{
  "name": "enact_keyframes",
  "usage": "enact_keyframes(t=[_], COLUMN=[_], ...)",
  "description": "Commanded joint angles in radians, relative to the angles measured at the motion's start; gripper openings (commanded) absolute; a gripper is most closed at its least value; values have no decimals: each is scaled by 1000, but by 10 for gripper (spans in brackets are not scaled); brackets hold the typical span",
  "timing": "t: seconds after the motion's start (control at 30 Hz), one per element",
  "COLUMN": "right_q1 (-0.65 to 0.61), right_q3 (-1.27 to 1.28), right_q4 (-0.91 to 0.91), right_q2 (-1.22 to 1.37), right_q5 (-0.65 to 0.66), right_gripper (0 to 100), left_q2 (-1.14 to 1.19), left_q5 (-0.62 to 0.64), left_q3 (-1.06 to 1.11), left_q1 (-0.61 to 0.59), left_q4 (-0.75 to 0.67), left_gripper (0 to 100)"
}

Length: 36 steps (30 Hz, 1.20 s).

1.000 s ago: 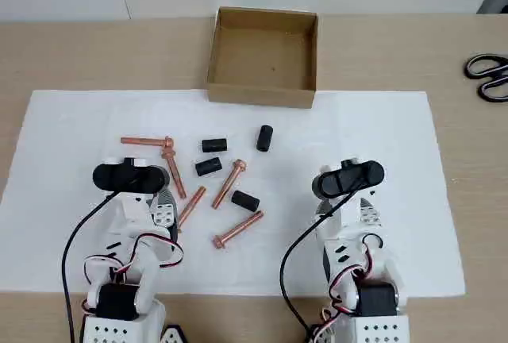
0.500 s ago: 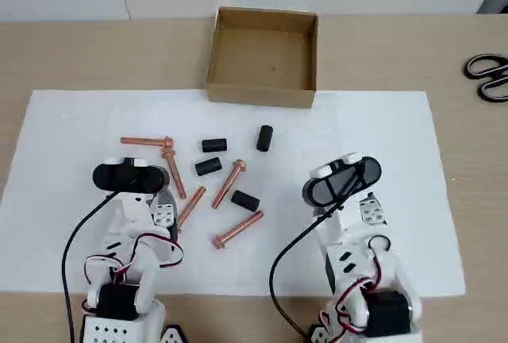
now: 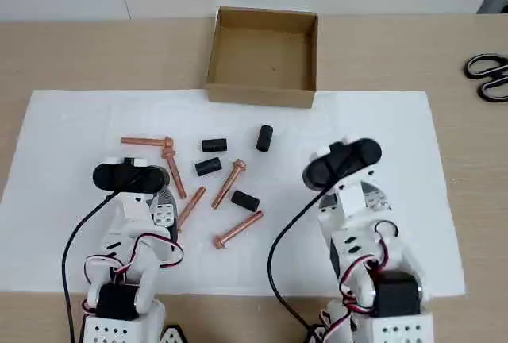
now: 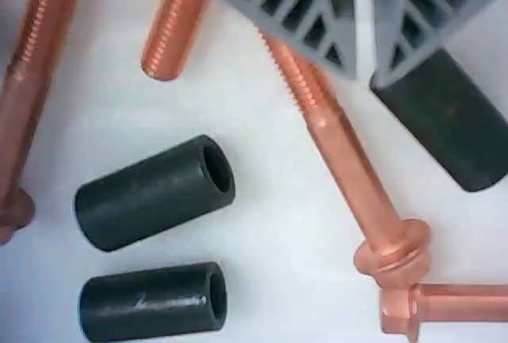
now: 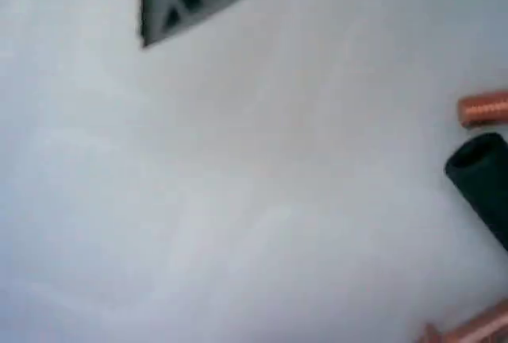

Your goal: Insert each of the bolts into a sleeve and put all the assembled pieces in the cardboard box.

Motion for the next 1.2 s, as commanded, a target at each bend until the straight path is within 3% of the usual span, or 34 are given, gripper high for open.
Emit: enact_keyframes(t=[0.0, 0.23, 0.43, 0.6, 0.9, 1.03, 1.17], right_q1=[-4, -15, -143, -245, -249, -252, -252], right_q3=[-121, -376, -689, -951, -1255, -1290, -1306], right_q4=[-18, -19, 31, 110, 193, 189, 182], right_q2=[162, 510, 835, 1139, 1458, 1543, 1646], right_q5=[-2, -29, -287, -428, -704, -753, -755], right_gripper=[144, 144, 144, 145, 146, 145, 145], left_q2=[-9, -11, -8, -8, -6, 25, 242], left_q5=[-2, 6, 6, 15, 40, 43, 55], left_q3=[-18, -21, -143, -271, -354, -355, -440], left_q1=[-3, 43, 121, 121, -117, -127, -127], left_q4=[2, 2, 8, 153, 198, 193, 203], left_gripper=[7, 7, 7, 7, 7, 7, 7])
